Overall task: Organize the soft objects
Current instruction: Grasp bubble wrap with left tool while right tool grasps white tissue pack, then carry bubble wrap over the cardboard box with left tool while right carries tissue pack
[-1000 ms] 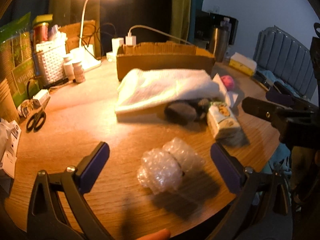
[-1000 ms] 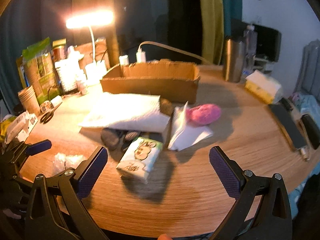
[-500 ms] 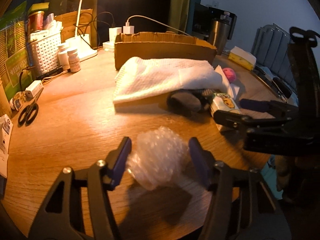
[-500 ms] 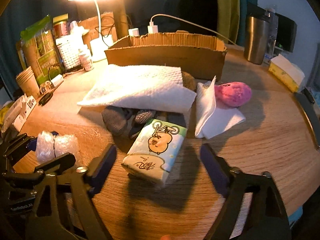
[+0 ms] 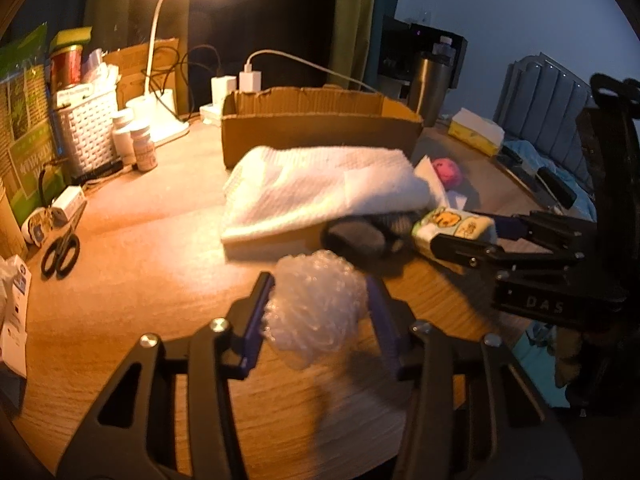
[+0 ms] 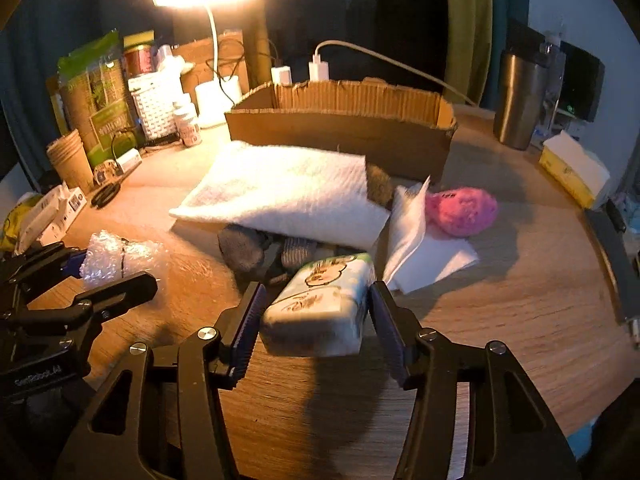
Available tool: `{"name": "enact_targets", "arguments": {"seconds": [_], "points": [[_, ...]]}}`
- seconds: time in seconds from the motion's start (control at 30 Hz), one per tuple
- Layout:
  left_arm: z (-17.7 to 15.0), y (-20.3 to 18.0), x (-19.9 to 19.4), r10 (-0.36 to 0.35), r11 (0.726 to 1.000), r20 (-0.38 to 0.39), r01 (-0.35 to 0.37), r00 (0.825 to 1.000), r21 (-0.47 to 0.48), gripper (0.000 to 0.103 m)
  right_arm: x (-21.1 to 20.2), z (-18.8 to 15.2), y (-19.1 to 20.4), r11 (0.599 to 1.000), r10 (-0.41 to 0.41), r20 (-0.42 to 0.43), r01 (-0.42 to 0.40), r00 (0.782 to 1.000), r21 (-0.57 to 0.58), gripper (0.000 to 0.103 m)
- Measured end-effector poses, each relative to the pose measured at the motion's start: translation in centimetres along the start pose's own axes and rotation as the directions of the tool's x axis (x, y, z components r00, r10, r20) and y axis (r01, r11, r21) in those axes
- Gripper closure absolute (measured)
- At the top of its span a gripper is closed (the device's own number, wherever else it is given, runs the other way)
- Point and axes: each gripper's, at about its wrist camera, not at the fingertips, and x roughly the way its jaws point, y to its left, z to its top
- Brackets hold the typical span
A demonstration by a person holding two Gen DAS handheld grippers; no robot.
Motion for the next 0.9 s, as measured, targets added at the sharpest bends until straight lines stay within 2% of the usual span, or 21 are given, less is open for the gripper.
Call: {"name": "enact_targets", "arguments": {"seconds": [0.47,0.9], "points": [[4.3,-1.1,-1.6,-0.01,1.0,0.069,0.009,0.998,0.01,0.055,-3.8,3.0,-2.3,1.0,-0.017,0.107,0.017,0.994,0.005,0.047],[9.0,-2.0,-0.9,-0.032,0.999,0.122,0.031,0.992,0.008,0.055,-3.9,6.6,-5.3,1.0,-0.02,0.157,0.018,0.987,0.014,0.047]]}}
